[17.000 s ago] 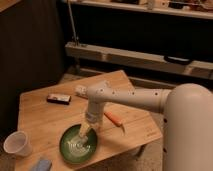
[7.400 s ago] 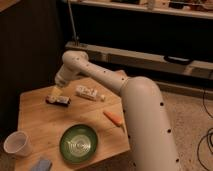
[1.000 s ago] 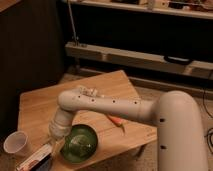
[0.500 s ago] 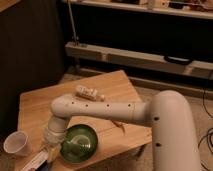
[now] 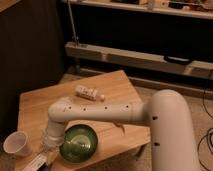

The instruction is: Place the eraser on the white sponge

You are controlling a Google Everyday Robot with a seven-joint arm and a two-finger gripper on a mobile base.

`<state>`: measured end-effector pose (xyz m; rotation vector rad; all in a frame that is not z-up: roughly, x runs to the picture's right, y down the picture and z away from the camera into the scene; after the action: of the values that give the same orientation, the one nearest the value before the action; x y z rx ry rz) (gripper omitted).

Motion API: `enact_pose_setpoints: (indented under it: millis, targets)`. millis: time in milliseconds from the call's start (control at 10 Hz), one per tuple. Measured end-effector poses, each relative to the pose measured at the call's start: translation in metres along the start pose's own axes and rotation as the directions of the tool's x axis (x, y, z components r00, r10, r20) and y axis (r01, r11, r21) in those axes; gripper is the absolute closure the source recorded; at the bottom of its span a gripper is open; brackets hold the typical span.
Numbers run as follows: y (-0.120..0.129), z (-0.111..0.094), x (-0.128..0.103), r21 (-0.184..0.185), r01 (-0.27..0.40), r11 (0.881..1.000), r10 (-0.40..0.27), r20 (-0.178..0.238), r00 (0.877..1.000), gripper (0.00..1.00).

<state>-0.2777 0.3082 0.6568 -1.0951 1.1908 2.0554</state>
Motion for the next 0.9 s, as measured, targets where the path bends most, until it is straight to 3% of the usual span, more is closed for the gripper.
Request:
enact_pose_setpoints:
  millis: [200, 400, 900]
  targets:
    - [0.002, 0.007, -0.005, -0.006, -0.008, 1.000, 0.008, 0.016, 1.000, 0.37]
    - [0.005, 0.013, -0.010, -0.004, -0.020, 1.000, 0.020, 0.025, 1.000, 0.22]
    - [0.013, 0.021, -0.012, -0.008, -0.078, 0.997, 0.078, 0.017, 0.997, 0.20]
